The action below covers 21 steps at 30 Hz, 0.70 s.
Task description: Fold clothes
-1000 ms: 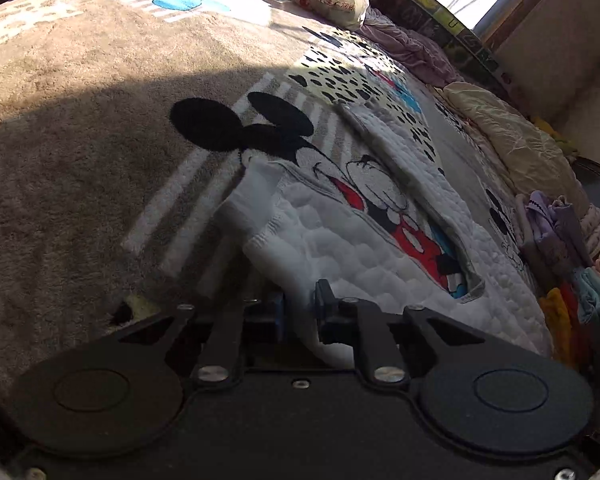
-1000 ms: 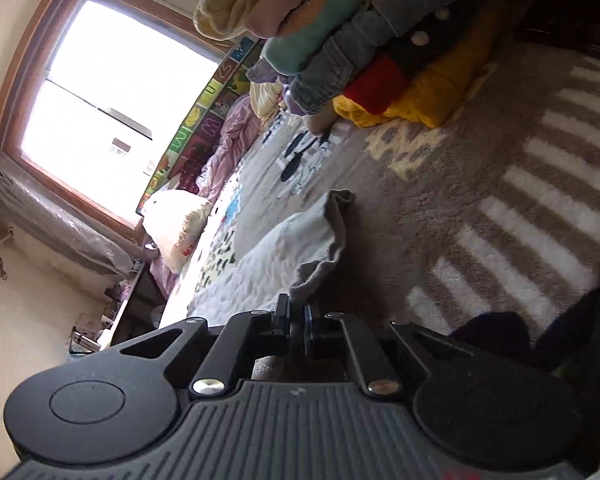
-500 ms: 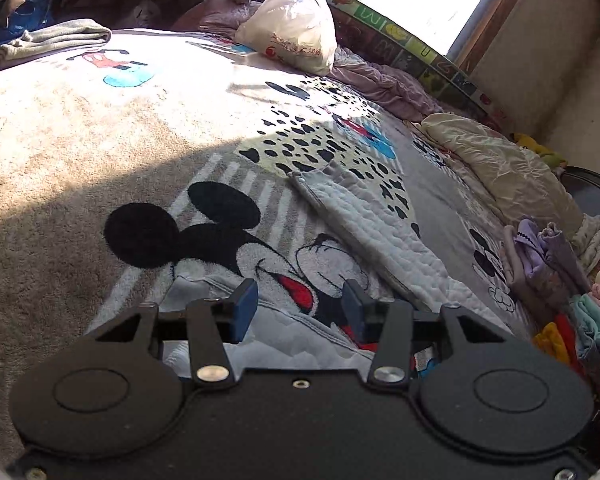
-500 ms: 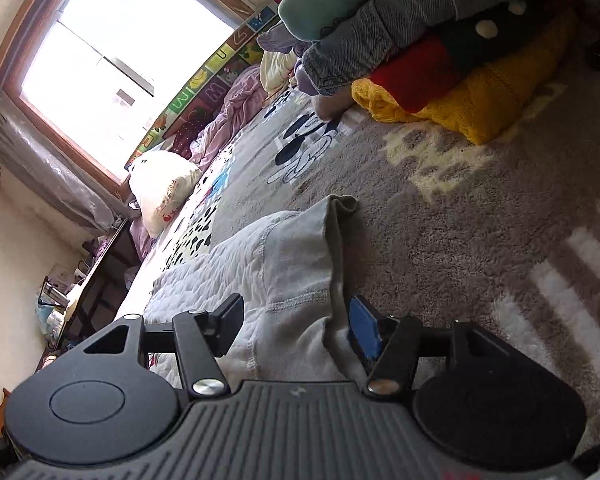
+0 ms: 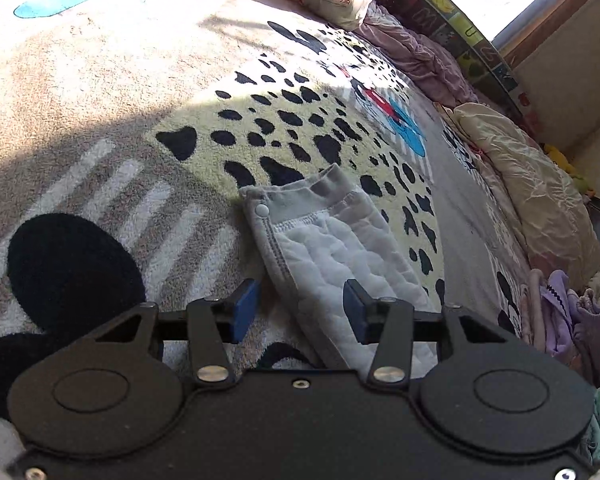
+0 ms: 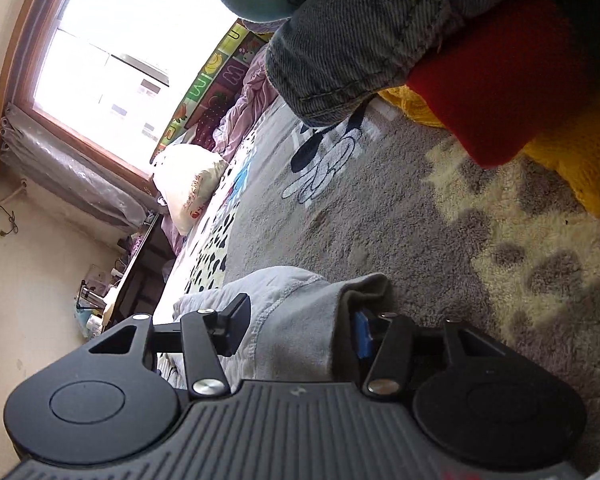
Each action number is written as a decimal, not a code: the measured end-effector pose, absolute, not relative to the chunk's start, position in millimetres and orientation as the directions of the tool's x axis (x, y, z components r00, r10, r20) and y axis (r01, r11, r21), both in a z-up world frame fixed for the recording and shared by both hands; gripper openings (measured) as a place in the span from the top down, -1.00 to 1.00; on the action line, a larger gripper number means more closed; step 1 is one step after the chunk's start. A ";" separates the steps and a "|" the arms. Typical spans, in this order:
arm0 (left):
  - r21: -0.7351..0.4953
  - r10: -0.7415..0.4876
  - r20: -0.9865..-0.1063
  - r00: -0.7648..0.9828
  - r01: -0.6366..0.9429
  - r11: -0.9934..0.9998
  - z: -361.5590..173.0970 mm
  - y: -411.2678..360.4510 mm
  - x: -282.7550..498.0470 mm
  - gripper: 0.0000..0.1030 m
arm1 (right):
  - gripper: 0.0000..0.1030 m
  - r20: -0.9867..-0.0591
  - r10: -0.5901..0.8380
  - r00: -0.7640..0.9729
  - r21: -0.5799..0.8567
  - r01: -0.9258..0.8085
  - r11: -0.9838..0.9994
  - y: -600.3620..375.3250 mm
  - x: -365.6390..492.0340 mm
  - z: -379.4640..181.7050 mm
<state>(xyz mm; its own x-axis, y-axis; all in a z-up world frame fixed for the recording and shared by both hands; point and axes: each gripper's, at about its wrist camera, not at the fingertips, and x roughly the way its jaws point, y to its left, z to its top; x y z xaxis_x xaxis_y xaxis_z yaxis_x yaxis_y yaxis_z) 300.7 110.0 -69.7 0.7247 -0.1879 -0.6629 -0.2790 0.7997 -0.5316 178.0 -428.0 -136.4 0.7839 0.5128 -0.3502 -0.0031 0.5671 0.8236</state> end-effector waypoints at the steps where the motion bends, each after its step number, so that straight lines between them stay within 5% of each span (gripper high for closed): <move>1: -0.514 -0.175 -0.656 0.734 -0.265 0.816 -71.3 105.7 305.6 0.52 | 0.30 -0.335 0.525 0.783 0.831 -0.018 0.556 -428.3 179.7 -138.6; 3: -0.500 -0.170 -0.630 0.758 -0.228 0.836 -66.1 99.1 307.0 0.80 | 0.56 -0.339 0.549 0.764 0.817 -0.049 0.574 -424.0 186.9 -138.6; 5: -0.527 -0.150 -0.552 0.820 -0.204 0.825 -50.6 101.1 288.6 0.81 | 0.66 -0.364 0.521 0.772 0.751 -0.087 0.654 -415.5 188.1 -124.1; 8: -0.511 -0.074 -0.527 0.847 -0.247 0.823 -42.8 107.4 266.3 0.80 | 0.71 -0.335 0.372 0.866 0.432 -0.209 0.877 -383.7 170.3 -66.2; 11: -0.386 -0.041 -0.666 0.744 -0.297 0.874 -69.0 109.5 283.9 0.51 | 0.71 -0.368 0.319 0.873 0.285 -0.221 0.933 -366.5 180.3 -55.9; 13: -0.354 -0.011 -0.648 0.762 -0.289 0.890 -57.2 111.6 275.2 0.28 | 0.71 -0.467 0.270 0.842 0.249 -0.168 0.954 -360.4 196.7 -76.2; 14: -0.333 0.005 -0.625 0.781 -0.272 0.903 -47.9 110.2 266.2 -0.01 | 0.71 -0.515 0.235 0.824 0.229 -0.132 0.965 -359.0 198.2 -85.2; 18: -0.238 0.031 -0.553 0.833 -0.193 0.952 -20.2 100.2 219.9 -0.03 | 0.65 -0.423 0.185 0.887 0.187 -0.114 0.976 -364.3 164.2 -65.6; 21: -0.187 0.053 -0.554 0.831 -0.186 0.965 -16.7 101.4 174.7 -0.06 | 0.64 -0.387 0.281 0.879 0.207 -0.214 0.955 -359.2 145.1 -53.8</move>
<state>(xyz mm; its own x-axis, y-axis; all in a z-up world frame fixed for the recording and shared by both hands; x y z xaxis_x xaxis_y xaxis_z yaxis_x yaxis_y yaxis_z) 174.7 101.4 -16.7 0.8308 0.0534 -0.5539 -0.1865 0.9645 -0.1867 145.1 -359.2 -53.8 0.8786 0.2805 -0.3866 -0.2135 0.9547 0.2074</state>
